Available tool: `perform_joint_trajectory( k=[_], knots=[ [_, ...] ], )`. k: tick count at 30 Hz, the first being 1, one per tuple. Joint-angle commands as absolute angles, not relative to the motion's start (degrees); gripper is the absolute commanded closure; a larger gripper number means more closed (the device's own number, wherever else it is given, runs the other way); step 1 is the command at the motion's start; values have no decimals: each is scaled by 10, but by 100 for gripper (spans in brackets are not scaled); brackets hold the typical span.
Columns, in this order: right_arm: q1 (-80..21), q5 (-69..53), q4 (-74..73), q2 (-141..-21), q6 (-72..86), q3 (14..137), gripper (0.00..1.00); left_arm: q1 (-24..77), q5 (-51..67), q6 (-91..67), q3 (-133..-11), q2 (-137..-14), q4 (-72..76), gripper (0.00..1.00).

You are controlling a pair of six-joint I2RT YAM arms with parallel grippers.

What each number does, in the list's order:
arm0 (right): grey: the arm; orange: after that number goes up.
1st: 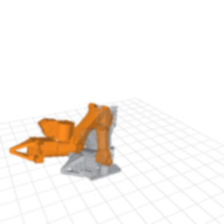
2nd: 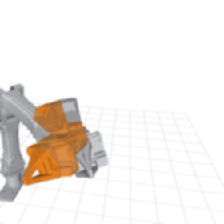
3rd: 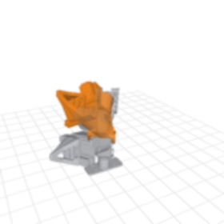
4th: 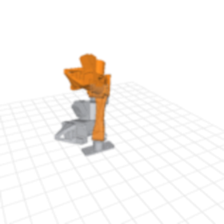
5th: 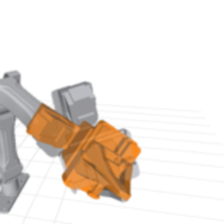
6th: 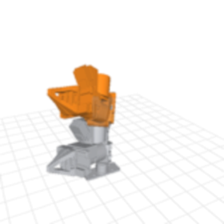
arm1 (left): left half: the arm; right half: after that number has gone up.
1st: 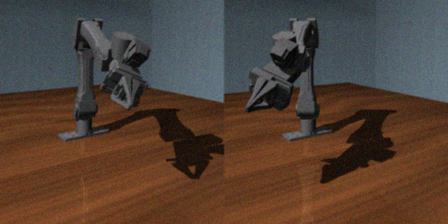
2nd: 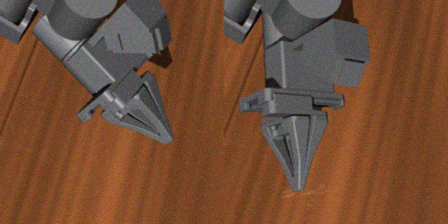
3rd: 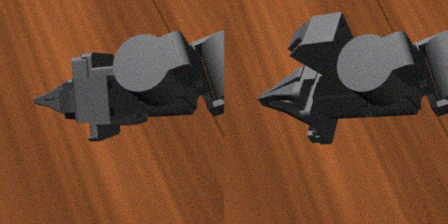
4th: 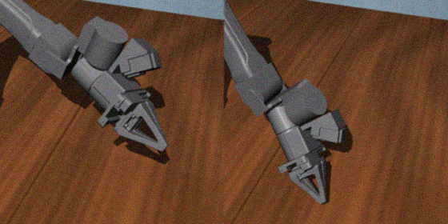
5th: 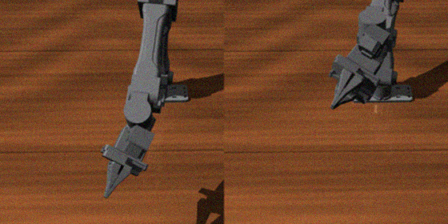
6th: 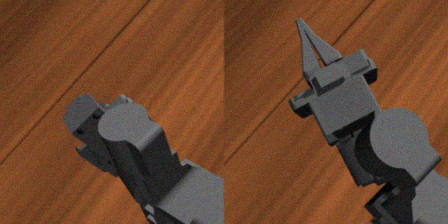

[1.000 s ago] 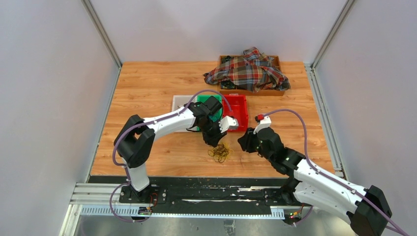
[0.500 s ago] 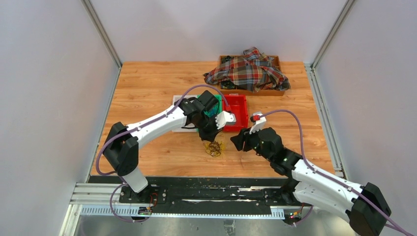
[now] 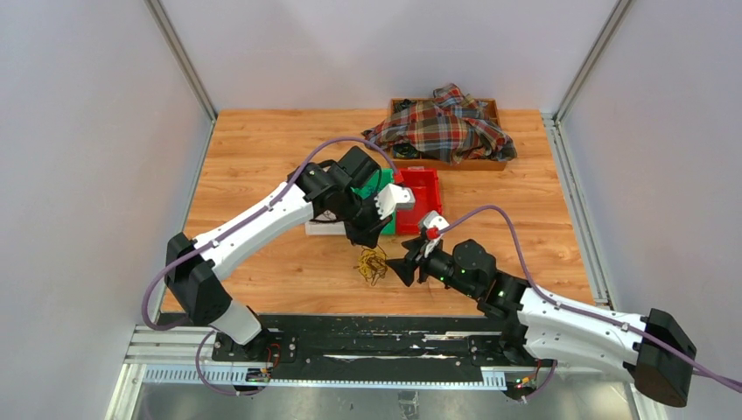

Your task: Untangle the cables

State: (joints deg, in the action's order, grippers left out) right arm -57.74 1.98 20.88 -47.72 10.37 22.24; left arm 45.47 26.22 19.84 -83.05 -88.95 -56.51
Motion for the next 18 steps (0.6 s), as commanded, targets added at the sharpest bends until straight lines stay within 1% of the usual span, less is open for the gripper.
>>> perform_joint_trajectory(
  k=[1, 8, 15, 18],
  knots=[
    [-604, 49, 263, -499, 58, 248, 39, 459, 289, 183, -862, -862, -608, 99],
    [-613, 62, 314, -555, 47, 272, 39, 459, 312, 181, -901, -855, -645, 99],
    [-621, 201, 378, -600, 43, 278, 43, 459, 345, 188, -939, -852, -686, 99],
    [-622, 216, 399, -615, 35, 282, 44, 459, 363, 196, -957, -852, -710, 99]
  ],
)
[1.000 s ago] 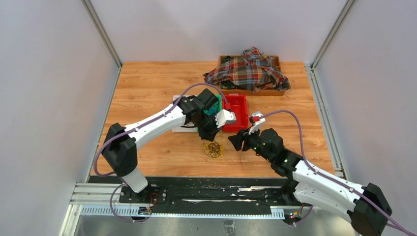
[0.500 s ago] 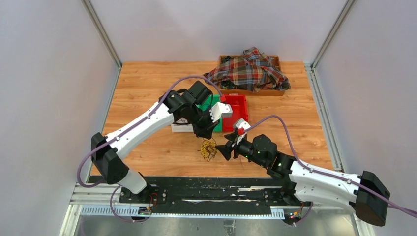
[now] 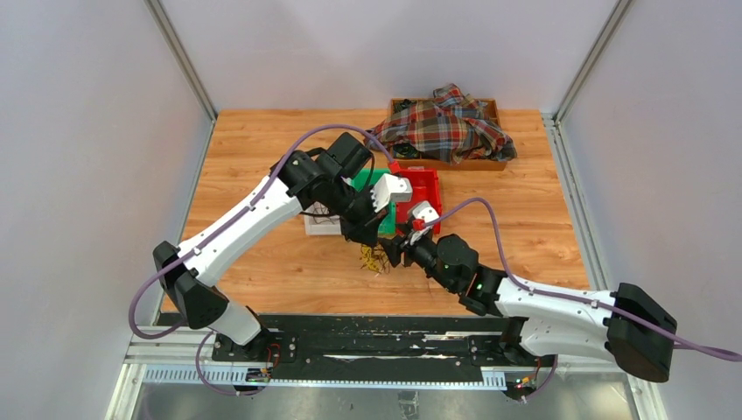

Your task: Untangle the cables

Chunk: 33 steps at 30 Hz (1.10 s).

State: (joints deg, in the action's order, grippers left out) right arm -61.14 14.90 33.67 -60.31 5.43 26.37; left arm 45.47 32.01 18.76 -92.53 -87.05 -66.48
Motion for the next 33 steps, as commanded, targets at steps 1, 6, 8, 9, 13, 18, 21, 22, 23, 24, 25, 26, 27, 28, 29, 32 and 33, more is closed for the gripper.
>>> perform_joint_trajectory(
  k=[1, 6, 8, 9, 13, 18, 21, 22, 23, 24, 25, 26, 27, 28, 29, 32, 33],
  knots=[
    [-622, 214, 401, -623, 34, 285, 44, 459, 369, 198, -964, -853, -718, 99],
    [-623, 215, 413, -669, 39, 300, 45, 459, 388, 208, -1006, -859, -748, 99],
    [-623, 213, 423, -681, 43, 300, 45, 460, 396, 213, -1025, -863, -762, 99],
    [-623, 211, 426, -685, 46, 301, 45, 459, 400, 214, -1031, -863, -767, 99],
    [-623, 201, 433, -698, 60, 296, 46, 460, 404, 223, -1072, -870, -791, 99],
    [-623, 196, 443, -707, 86, 267, 48, 460, 395, 222, -1150, -881, -818, 100],
    [-623, 200, 460, -711, 106, 235, 49, 460, 376, 218, -1202, -886, -825, 99],
    [-623, 203, 463, -712, 115, 224, 50, 460, 368, 218, -1218, -888, -825, 100],
    [-623, 206, 465, -714, 124, 210, 51, 459, 359, 218, -1233, -888, -824, 100],
    [-622, 207, 468, -715, 128, 201, 51, 459, 346, 218, -1249, -889, -824, 100],
    [-623, 210, 469, -716, 133, 193, 52, 460, 334, 219, -1265, -891, -825, 100],
    [-623, 213, 470, -717, 137, 186, 53, 459, 322, 221, -1280, -895, -824, 100],
    [-623, 215, 470, -718, 143, 178, 53, 459, 311, 224, -1296, -897, -825, 100],
    [-623, 216, 472, -718, 148, 172, 54, 459, 301, 227, -1311, -900, -825, 100],
    [-623, 217, 473, -719, 153, 164, 54, 459, 291, 230, -1326, -901, -824, 100],
    [-623, 220, 473, -723, 165, 149, 55, 459, 261, 236, -1370, -912, -824, 100],
    [-623, 220, 473, -724, 169, 145, 55, 459, 249, 236, -1393, -917, -824, 100]
  ],
)
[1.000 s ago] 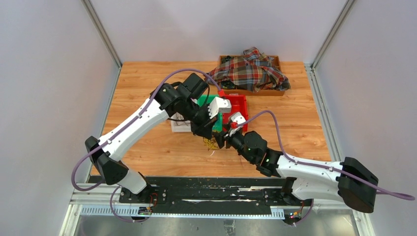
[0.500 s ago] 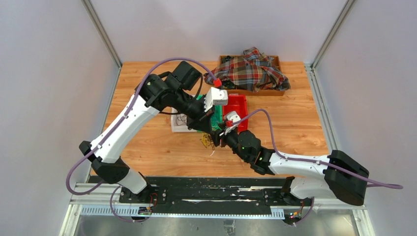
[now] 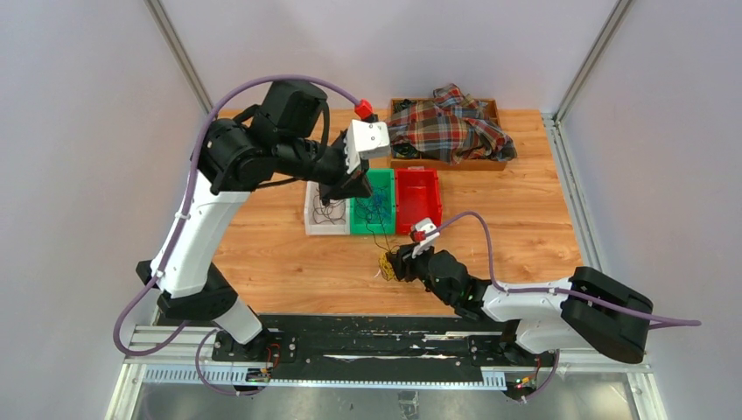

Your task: Untangle the cables

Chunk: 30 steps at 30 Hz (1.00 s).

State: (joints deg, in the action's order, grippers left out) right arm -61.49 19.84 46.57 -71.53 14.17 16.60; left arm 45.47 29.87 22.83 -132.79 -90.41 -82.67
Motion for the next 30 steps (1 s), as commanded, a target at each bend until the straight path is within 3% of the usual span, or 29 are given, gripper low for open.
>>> perform_joint_trajectory(
  k=[1, 8, 30],
  knots=[
    [-623, 220, 473, -727, 172, 141, 55, 459, 237, 238, -1411, -922, -823, 100],
    [-623, 224, 487, -754, 198, 112, 59, 460, 144, 261, -1499, -932, -793, 100],
    [-625, 227, 514, -793, 233, 82, 66, 459, -164, 387, -1350, -777, -323, 99]
  ],
)
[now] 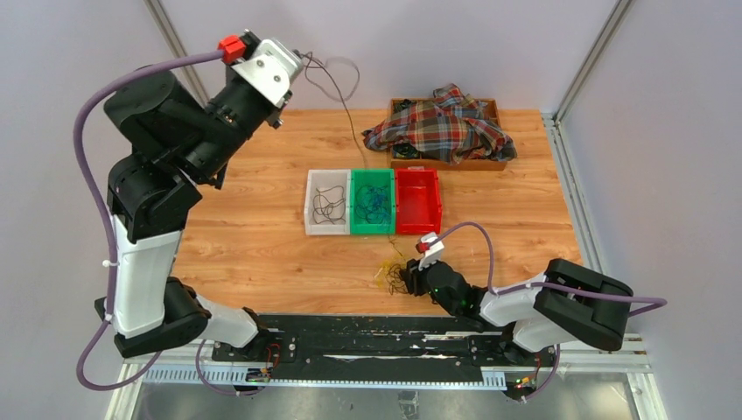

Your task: Untangle the cables

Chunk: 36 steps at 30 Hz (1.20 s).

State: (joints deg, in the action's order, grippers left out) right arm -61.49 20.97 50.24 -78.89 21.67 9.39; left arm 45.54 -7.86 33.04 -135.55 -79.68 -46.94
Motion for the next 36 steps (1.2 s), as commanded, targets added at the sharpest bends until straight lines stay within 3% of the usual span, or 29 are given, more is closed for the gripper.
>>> perform_joint_trajectory(
  k=[1, 7, 14, 21, 25, 36],
  knots=[
    [-625, 229, 515, -792, 234, 80, 66, 460, -167, 394, -1356, -778, -319, 100],
    [-626, 237, 507, -778, 236, 75, 70, 459, -179, 420, -1338, -770, -325, 100],
    [-627, 244, 503, -770, 251, 59, 69, 459, -279, 541, -1320, -767, -124, 100],
    [-631, 251, 503, -765, 267, 41, 68, 459, -257, 680, -1394, -804, -22, 100],
    [-634, 272, 502, -756, 273, 33, 68, 459, -249, 671, -1409, -805, -72, 100],
    [-636, 287, 436, -662, 261, 41, 68, 459, -258, 588, -1060, -676, -116, 99]
  ],
)
